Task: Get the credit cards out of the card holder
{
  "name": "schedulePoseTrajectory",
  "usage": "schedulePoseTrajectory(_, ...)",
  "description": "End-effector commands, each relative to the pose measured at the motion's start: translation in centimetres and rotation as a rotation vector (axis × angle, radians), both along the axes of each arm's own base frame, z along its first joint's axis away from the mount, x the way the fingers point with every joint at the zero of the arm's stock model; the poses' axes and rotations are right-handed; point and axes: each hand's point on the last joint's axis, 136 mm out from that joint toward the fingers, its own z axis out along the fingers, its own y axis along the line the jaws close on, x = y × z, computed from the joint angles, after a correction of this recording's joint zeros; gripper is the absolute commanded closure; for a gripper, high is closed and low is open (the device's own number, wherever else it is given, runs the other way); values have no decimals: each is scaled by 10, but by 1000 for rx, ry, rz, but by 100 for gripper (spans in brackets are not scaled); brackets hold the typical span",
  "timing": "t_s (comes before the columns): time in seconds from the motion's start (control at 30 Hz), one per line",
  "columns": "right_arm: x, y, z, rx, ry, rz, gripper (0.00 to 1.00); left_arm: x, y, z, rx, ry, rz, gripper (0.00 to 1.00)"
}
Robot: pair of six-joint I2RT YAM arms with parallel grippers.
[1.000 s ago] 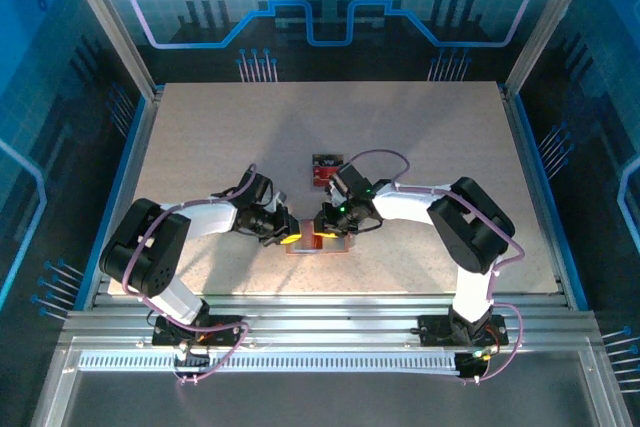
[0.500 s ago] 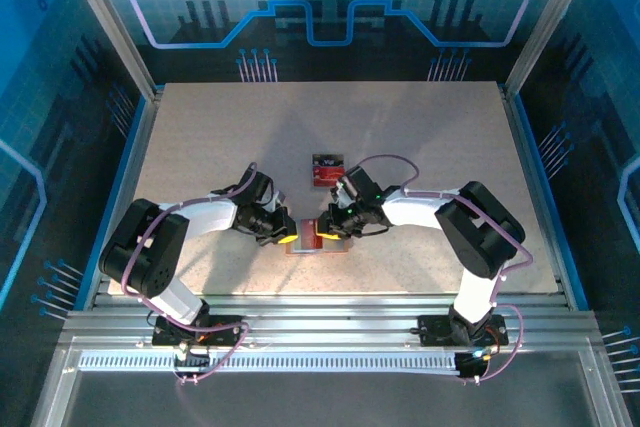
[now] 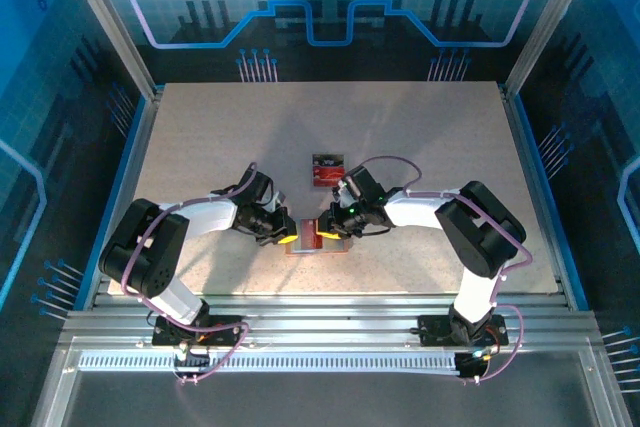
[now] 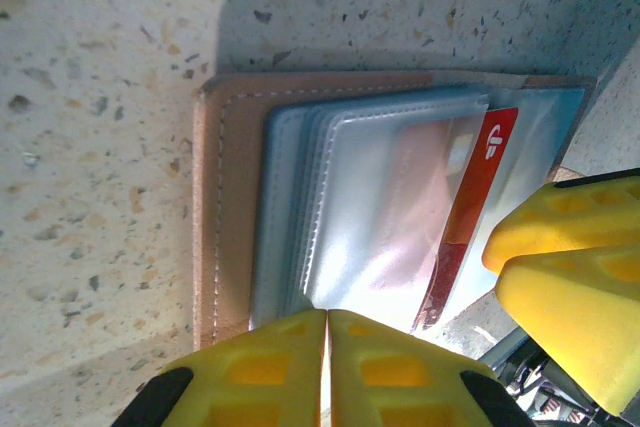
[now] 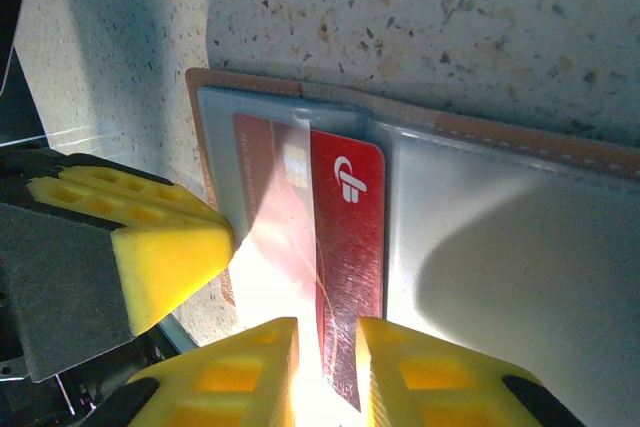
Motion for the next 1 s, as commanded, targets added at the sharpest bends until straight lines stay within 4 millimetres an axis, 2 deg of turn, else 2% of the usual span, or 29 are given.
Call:
schedulePoseTrajectory(0.0,-4,-8,-11,-28,24,2,78,-2,9,-9,45,24,-2,89)
schedulePoseTrajectory(0.27,-6,-13,-19,-59,32,3,78,-3,8,-10,46,30,-5,89)
schedulePoseTrajectory(0.5,-5,-9,-24,-42,43,8,78,-4,9,-11,48,32,-3,89)
schedulePoseTrajectory(0.57,-11,-13,-31,-44,65,4,78,-4,9,-11,49,34,-4,89)
schedulePoseTrajectory(0.97,-9,-9,-25,22,60,-14,80,-6,10,-13,52,36,-1,90)
